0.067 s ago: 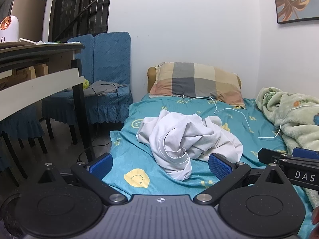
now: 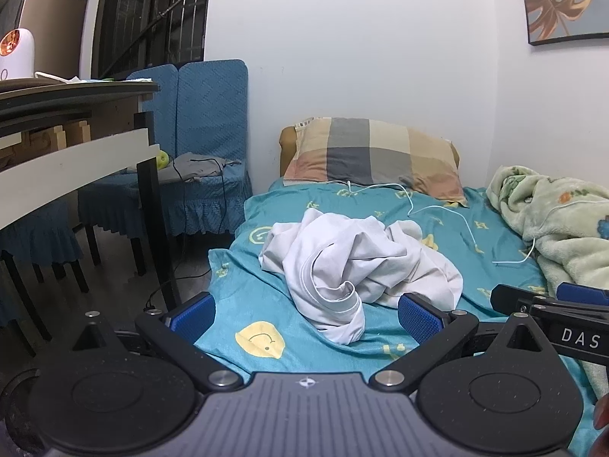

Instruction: Fold clothes

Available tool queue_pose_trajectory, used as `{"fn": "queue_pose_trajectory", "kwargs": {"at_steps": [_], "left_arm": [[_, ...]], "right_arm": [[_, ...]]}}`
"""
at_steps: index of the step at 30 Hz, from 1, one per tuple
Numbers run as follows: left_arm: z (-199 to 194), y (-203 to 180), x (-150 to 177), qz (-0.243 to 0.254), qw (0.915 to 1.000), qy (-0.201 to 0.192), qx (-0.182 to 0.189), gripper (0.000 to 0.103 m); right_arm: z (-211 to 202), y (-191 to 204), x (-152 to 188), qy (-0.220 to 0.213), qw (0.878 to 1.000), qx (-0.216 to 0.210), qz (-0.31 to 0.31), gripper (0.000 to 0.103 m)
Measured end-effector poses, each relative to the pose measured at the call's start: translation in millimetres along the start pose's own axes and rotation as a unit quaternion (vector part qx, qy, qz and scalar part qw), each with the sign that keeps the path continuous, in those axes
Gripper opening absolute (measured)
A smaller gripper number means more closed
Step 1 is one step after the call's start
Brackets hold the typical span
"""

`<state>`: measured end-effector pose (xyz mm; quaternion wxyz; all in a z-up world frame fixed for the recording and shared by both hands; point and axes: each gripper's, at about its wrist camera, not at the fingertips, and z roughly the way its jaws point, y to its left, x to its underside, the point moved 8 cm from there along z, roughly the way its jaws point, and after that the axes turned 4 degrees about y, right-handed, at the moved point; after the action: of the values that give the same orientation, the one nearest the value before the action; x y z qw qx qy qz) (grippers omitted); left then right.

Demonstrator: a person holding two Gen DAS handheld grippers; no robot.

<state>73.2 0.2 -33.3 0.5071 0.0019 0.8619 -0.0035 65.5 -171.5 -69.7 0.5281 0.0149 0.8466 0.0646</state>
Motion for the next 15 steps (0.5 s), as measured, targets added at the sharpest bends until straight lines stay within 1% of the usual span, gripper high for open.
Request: {"fn": "queue_pose_trajectory", "kwargs": {"at_steps": [4,6,11,15], "left_arm": [[1,0,-1,-0.002,1.0,0.002,0.006,0.103],[3,2,1,-0.002,1.0,0.002,0.007,0.103],[12,1,-3,-0.001,0.9997,0.01,0.022,0.103],[17,3,-5,-0.005,0.9997,0.011,0.023,0.103]], "right_arm": [[-2,2,0,-0.001,1.0,0.0,0.0,0.093],[5,0,0,0.013,1.0,-0.003,0.004,0.093],[9,3,1,0.007,1.0,0.001,-0.002,0.093],[14,1,2,0.013,1.0,0.01,0.003,0.093]]}}
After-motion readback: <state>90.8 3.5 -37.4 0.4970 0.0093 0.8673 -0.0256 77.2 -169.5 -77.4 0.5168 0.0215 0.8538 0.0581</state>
